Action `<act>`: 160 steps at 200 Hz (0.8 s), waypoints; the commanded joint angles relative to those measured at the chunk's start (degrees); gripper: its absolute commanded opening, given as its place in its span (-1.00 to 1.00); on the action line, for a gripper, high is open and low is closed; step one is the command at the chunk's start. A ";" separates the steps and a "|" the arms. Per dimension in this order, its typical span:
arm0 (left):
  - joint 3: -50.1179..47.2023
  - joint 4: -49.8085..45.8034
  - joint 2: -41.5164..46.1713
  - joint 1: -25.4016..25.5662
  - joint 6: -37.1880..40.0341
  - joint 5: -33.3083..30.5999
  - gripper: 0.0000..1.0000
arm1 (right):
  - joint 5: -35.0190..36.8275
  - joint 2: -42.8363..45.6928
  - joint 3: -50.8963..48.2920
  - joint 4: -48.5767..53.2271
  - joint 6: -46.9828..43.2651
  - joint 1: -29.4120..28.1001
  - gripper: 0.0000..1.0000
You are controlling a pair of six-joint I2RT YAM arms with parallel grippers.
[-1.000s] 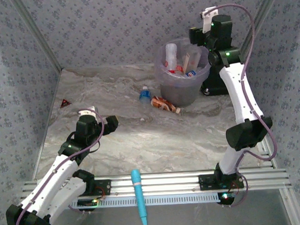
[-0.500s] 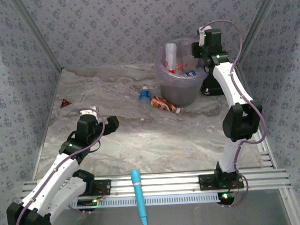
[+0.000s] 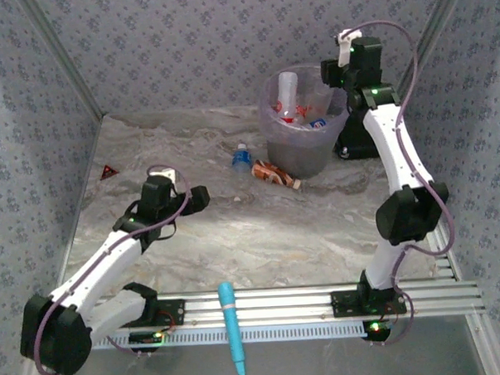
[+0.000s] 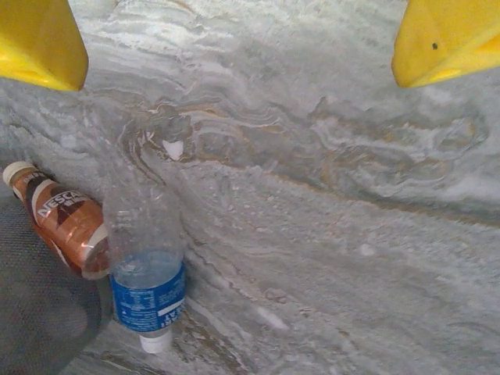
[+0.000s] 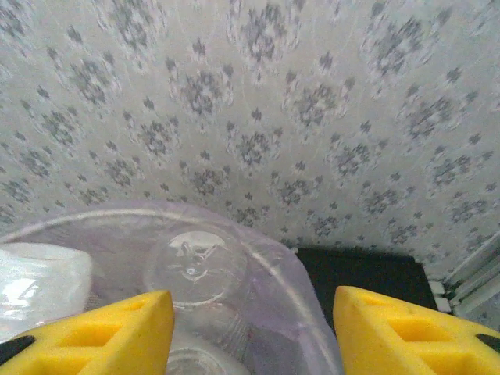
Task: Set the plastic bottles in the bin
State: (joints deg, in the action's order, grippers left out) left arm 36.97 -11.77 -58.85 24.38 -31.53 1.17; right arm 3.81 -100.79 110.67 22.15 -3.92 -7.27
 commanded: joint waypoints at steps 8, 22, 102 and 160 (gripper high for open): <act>4.63 4.58 -5.43 -0.30 1.98 5.66 0.98 | -1.59 10.36 -4.02 3.34 0.20 -0.49 0.32; 6.33 5.58 -8.67 -0.08 2.08 7.22 0.98 | -2.71 14.85 -7.52 6.06 1.21 -0.87 0.38; 17.57 8.08 -27.33 5.50 3.75 3.71 0.99 | -14.91 36.97 -35.14 9.11 15.64 -1.61 0.77; 23.23 7.78 -37.42 7.32 3.40 4.99 0.95 | -13.58 46.13 -44.63 14.04 17.46 -1.88 0.82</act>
State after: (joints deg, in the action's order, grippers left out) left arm 57.25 -4.97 -93.12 31.20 -28.73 5.78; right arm -9.47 -59.27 68.95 33.08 11.42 -9.06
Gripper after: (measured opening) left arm 0.977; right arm 0.901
